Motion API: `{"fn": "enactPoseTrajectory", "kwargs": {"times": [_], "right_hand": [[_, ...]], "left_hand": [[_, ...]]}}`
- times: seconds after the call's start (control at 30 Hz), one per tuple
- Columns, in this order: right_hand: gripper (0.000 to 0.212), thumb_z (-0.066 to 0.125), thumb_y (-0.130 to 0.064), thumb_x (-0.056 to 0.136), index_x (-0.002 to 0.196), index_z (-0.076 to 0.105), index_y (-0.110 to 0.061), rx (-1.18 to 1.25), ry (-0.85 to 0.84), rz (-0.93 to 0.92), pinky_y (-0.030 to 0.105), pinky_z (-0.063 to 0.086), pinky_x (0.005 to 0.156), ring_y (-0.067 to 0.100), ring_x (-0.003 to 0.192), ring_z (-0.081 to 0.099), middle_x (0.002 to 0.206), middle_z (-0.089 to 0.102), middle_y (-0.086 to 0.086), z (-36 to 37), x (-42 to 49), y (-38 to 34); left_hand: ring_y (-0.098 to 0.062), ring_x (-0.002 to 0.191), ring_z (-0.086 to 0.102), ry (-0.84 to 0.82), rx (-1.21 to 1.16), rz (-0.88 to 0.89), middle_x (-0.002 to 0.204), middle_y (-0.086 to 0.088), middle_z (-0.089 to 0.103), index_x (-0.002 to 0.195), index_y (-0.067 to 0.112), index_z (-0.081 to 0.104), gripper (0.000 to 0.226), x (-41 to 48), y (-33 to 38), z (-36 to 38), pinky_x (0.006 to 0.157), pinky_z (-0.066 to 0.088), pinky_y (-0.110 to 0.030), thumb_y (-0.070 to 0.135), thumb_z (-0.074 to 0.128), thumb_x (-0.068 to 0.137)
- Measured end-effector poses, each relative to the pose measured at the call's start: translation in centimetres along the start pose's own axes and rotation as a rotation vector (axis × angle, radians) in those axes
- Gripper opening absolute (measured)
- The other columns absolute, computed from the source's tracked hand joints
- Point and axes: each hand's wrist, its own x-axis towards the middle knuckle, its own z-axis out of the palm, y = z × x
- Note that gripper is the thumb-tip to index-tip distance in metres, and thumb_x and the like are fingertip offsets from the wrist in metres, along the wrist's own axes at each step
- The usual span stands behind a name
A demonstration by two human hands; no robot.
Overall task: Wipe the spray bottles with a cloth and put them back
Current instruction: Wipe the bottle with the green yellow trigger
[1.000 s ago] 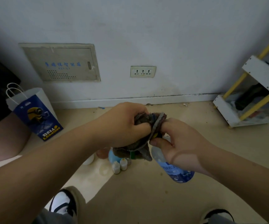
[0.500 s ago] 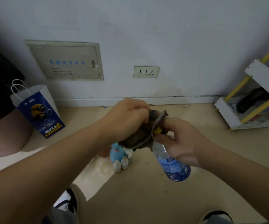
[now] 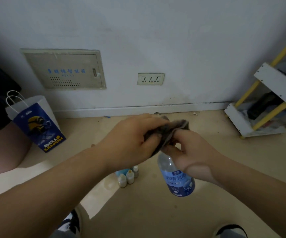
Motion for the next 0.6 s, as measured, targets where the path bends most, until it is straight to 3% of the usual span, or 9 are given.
{"fn": "enactPoseTrajectory", "kwargs": {"times": [0.1,0.2,0.3,0.4,0.5,0.57,0.6], "right_hand": [[0.007,0.061,-0.025,0.097,0.102,0.066,-0.027,-0.073,0.038,-0.044,0.040,0.055,0.087,0.016,0.099,0.062,0.102,0.066,-0.003,0.1,-0.1,0.5],[0.017,0.062,-0.038,0.089,0.099,0.068,-0.026,0.037,0.104,-0.062,0.045,0.056,0.085,0.017,0.097,0.066,0.100,0.071,-0.002,0.3,-0.5,0.7],[0.010,0.067,-0.033,0.093,0.092,0.072,-0.025,0.144,0.124,-0.048,0.040,0.056,0.089,0.012,0.091,0.069,0.090,0.074,-0.004,0.4,-0.4,0.9],[0.009,0.068,-0.022,0.096,0.094,0.075,-0.016,0.236,0.185,0.059,0.046,0.055,0.095,0.023,0.092,0.069,0.090,0.073,0.005,0.1,0.0,1.7],[0.007,0.069,-0.021,0.095,0.094,0.075,-0.020,0.315,0.222,0.168,0.048,0.055,0.096,0.028,0.098,0.069,0.096,0.073,0.006,-0.4,0.0,2.1],[0.007,0.070,-0.023,0.094,0.091,0.076,-0.024,0.305,0.253,0.163,0.047,0.056,0.092,0.025,0.096,0.070,0.090,0.074,0.001,-0.7,0.0,2.1],[0.007,0.070,-0.024,0.094,0.090,0.076,-0.023,0.291,0.263,0.157,0.046,0.056,0.091,0.024,0.094,0.070,0.089,0.074,0.001,-0.9,0.1,2.1]], "left_hand": [[-0.010,0.068,0.060,0.075,0.201,0.071,0.082,0.007,0.068,0.104,0.020,0.067,0.024,0.3,-0.3,1.1,0.062,0.048,-0.030,0.031,0.047,0.104],[-0.014,0.056,0.054,0.231,0.291,0.100,0.071,0.003,0.063,0.095,0.015,0.064,0.033,0.3,0.0,1.5,0.052,0.041,-0.026,0.039,0.043,0.102],[-0.010,0.058,0.055,0.300,0.087,0.001,0.066,0.010,0.059,0.090,0.021,0.060,0.023,0.2,0.4,1.1,0.051,0.039,-0.016,0.033,0.048,0.106],[-0.005,0.075,0.064,0.407,-0.149,-0.275,0.082,0.010,0.063,0.092,0.032,0.057,0.020,1.0,0.6,-1.0,0.059,0.050,-0.016,0.039,0.045,0.106],[-0.015,0.091,0.068,0.507,-0.313,-0.430,0.094,0.002,0.066,0.093,0.030,0.060,0.027,1.4,-0.6,-3.0,0.071,0.062,-0.034,0.045,0.042,0.107],[-0.024,0.096,0.069,0.574,-0.340,-0.470,0.097,-0.004,0.069,0.098,0.023,0.065,0.036,1.3,-1.2,-3.3,0.083,0.061,-0.053,0.050,0.043,0.106],[-0.025,0.098,0.069,0.621,-0.375,-0.496,0.099,-0.005,0.070,0.099,0.022,0.066,0.037,1.2,-1.2,-3.3,0.086,0.060,-0.056,0.051,0.044,0.106]]}}
